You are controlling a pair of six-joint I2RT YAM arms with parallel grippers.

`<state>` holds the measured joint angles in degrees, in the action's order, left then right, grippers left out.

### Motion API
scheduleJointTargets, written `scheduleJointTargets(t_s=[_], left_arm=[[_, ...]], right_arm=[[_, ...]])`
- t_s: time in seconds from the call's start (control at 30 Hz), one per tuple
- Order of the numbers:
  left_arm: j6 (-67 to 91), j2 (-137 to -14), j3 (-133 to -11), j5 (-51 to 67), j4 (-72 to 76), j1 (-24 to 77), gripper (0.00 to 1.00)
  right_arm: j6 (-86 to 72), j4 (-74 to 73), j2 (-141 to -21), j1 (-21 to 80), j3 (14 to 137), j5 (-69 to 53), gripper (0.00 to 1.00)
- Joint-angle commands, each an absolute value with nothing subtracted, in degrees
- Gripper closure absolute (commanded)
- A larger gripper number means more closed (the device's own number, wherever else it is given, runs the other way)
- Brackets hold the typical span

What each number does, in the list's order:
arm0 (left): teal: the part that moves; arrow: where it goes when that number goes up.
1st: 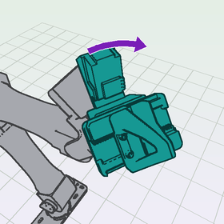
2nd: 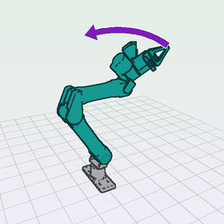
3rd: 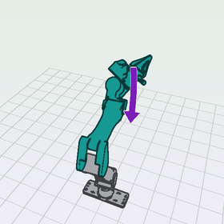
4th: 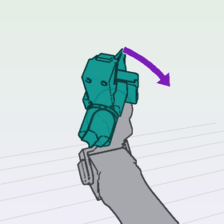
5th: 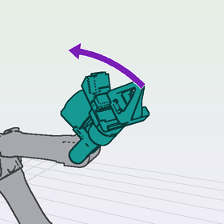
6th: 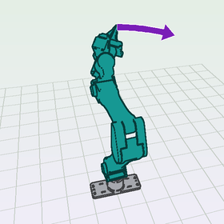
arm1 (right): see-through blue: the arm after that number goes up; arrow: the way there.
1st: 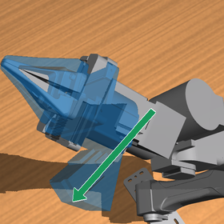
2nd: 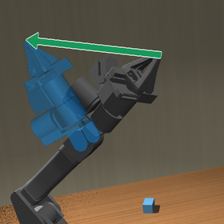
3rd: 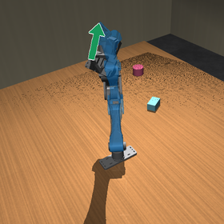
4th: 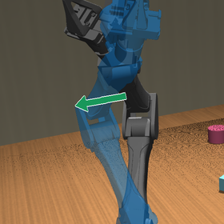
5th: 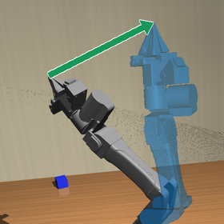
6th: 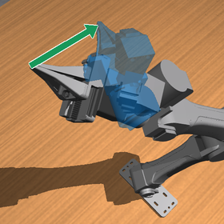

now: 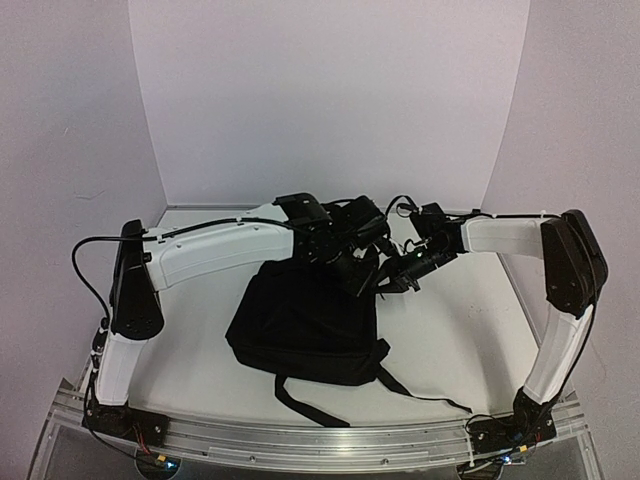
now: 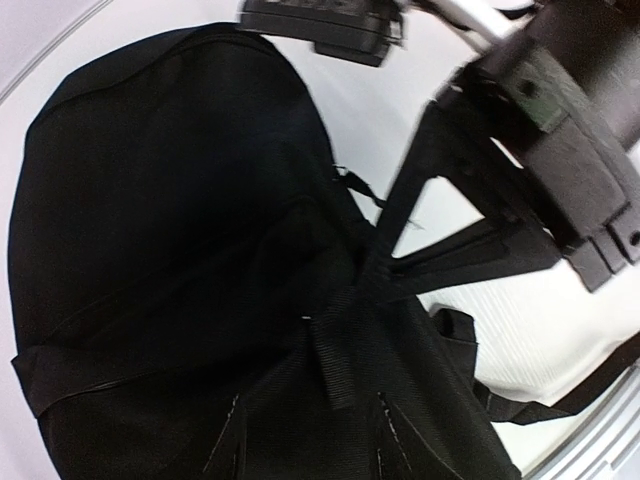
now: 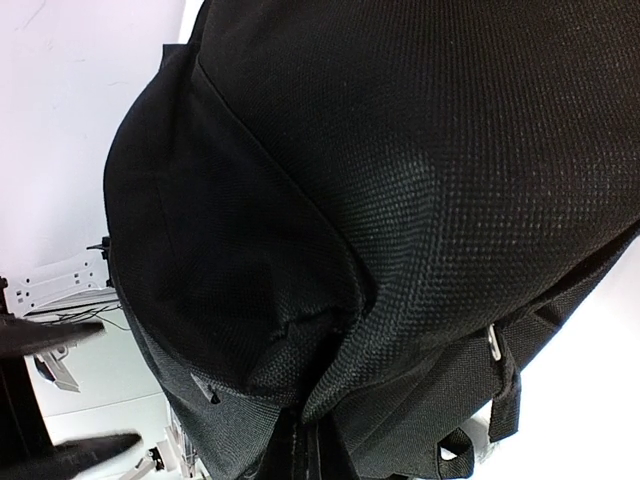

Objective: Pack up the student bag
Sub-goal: Zip the student bag at the center of the board.

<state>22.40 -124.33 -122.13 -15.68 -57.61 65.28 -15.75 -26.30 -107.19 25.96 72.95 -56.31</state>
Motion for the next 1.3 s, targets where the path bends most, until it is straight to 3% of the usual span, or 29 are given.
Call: scheduleJointTargets(t_s=[0.0, 0.47, 0.93, 1.27], left_arm=[[22.22, -123.96, -124.8, -14.3, -56.13, 65.43, 0.58], [22.82, -131.25, -130.37, -17.08, -61.17, 65.47, 0.58], [24.11, -126.65, -126.57, -21.96, -62.92, 65.3, 0.99], [24.34, -121.95, -121.36, -25.27, -65.07, 63.13, 1.0]], right_arm=[[-15.23, -25.95, -103.71, 26.67, 72.33, -59.95, 1.0], [-15.9, -25.46, -102.39, 26.69, 71.46, -60.86, 1.0], [-15.47, -25.53, -102.48, 26.64, 70.8, -57.05, 1.0], [-14.92, -25.75, -102.31, 26.48, 70.48, -50.67, 1.0]])
